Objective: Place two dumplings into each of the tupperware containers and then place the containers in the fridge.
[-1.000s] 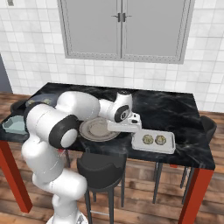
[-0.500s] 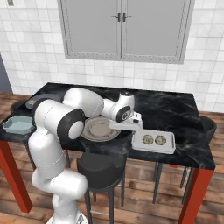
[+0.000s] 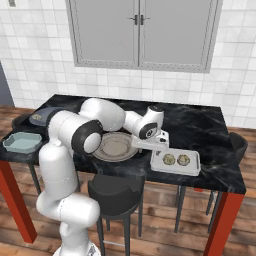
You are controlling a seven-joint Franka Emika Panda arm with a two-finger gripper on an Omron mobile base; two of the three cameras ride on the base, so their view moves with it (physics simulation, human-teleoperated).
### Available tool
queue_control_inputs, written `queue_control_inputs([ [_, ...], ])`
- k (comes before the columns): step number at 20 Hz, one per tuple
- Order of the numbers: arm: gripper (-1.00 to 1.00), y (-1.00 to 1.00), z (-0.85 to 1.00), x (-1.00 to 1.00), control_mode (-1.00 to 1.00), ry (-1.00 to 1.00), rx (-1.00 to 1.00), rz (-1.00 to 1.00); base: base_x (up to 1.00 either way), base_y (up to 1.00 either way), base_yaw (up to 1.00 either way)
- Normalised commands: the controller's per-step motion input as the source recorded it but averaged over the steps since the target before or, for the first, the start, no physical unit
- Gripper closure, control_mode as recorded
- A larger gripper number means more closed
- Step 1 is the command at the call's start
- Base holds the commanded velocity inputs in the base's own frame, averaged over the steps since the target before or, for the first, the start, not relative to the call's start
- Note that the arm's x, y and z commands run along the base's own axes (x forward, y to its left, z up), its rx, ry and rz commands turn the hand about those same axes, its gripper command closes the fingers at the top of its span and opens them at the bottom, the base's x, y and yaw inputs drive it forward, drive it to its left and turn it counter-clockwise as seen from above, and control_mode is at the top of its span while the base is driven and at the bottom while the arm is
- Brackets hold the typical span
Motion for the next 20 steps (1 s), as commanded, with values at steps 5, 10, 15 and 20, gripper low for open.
queue_control_inputs([
  [5, -1.0, 0.0, -0.17, 0.0, -1.0, 0.0, 0.0, 0.0, 0.0, 0.0, 0.0],
  [10, -1.0, 0.0, -0.26, 0.0, -1.0, 0.0, 0.0, 0.0, 0.0, 0.0, 0.0],
  [15, -1.0, 0.0, -0.27, 0.01, -1.0, 0.0, 0.0, 0.0, 0.0, 0.0, 0.0],
  [20, -1.0, 0.0, -0.2, 0.06, -1.0, 0.0, 0.0, 0.0, 0.0, 0.0, 0.0],
])
